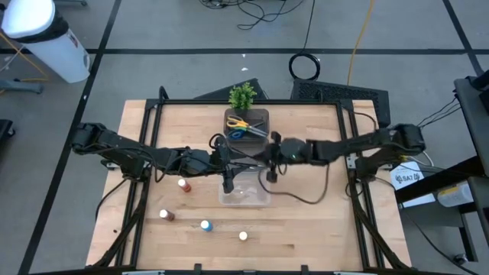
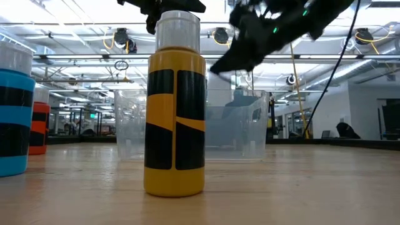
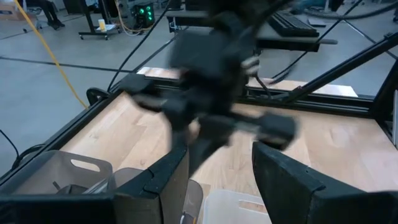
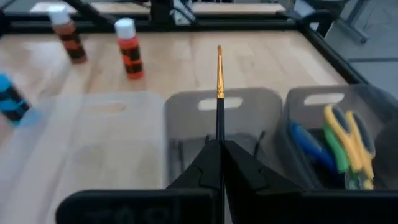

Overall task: Pick & Place Paint Supplies
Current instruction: Put the gold paintbrush into the bottom black bin, then put the brown paint bottle into the transparent bin, then put the orange paint bottle into the transparent bin

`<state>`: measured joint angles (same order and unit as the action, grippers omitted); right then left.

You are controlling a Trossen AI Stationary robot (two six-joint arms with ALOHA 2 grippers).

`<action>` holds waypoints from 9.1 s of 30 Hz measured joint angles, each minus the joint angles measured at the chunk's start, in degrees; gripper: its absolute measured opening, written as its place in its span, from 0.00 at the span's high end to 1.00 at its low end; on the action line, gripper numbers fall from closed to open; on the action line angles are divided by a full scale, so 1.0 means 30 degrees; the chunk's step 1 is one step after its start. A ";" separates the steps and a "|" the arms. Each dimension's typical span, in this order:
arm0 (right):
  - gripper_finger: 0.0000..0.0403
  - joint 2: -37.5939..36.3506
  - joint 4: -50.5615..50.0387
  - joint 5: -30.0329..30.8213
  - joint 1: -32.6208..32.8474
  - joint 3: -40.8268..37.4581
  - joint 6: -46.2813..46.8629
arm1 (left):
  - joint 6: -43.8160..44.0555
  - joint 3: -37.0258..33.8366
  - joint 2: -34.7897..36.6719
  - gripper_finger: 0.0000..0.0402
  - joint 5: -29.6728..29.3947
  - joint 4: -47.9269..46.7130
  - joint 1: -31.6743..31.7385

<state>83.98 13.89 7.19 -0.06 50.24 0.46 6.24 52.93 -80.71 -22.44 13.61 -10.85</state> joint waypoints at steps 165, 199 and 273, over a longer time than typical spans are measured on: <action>0.55 -1.1707 0.5853 0.2687 0.9765 -1.0353 0.2597 | 1.2550 1.7573 -1.1415 0.69 0.5987 -3.1776 0.1255; 0.55 -1.1707 0.5868 0.2662 0.9765 -1.0353 0.2605 | 1.3303 1.7522 -1.3333 0.55 0.5816 -3.0972 0.1059; 0.55 -1.1699 0.5865 0.2599 0.9768 -1.0353 0.3115 | 2.7817 -0.1188 0.2565 0.55 0.5333 -2.5597 -0.3193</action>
<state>48.88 31.48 14.98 29.24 19.18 9.80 89.69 49.36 -73.01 -6.44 -63.18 -20.43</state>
